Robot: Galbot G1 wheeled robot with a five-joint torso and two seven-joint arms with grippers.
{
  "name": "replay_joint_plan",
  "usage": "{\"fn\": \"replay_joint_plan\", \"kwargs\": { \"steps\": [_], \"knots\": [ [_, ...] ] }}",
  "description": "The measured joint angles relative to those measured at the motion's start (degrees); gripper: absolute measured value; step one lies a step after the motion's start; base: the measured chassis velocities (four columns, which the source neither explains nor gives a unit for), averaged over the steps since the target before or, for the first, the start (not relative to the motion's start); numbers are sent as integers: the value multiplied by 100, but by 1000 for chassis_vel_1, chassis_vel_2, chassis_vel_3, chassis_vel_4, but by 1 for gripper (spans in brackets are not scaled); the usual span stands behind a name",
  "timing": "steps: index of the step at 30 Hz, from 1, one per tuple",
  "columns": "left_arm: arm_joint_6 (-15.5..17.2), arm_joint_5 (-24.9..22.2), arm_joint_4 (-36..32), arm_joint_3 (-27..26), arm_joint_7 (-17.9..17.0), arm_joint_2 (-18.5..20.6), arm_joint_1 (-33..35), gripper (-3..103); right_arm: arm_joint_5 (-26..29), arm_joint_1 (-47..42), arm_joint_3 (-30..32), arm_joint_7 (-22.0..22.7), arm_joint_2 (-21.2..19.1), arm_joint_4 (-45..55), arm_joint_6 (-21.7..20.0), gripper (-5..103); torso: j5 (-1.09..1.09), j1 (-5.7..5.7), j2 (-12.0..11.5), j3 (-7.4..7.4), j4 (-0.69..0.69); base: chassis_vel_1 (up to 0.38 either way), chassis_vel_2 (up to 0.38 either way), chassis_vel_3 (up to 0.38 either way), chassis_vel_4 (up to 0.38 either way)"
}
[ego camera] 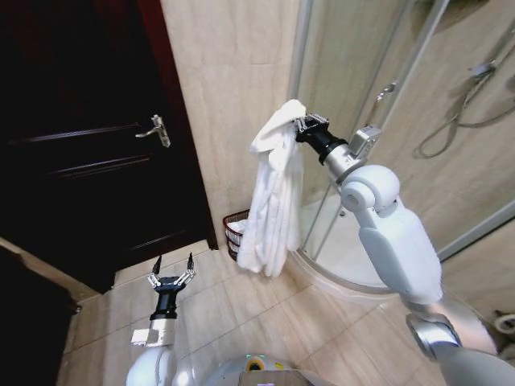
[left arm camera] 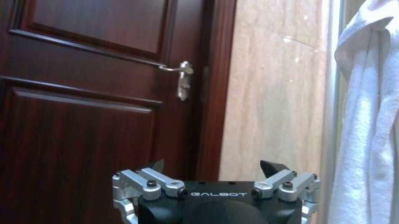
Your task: Discard the used towel into the hamper.
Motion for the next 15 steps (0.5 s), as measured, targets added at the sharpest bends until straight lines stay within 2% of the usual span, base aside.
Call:
{"fn": "replay_joint_plan", "kwargs": {
  "steps": [4, 7, 15],
  "knots": [
    [0, 30, 2, 13, -1, 3, -6, 100, 79, -70, 38, 94, -11, 0, 40, 4, -2, -1, -6, -3, 1, 205, 214, -223, -212],
    [-30, 53, 41, 17, -2, 6, -9, 100, 105, -136, 86, 103, -18, 7, 103, 4, -1, -4, -13, -7, 0, 102, 114, -80, -111],
    [-90, 88, 26, 5, -1, -1, 32, 100, 88, -139, 119, 82, 16, -11, 110, 4, 4, -9, -19, -11, -3, -35, -37, 26, 26]
  ]
}}
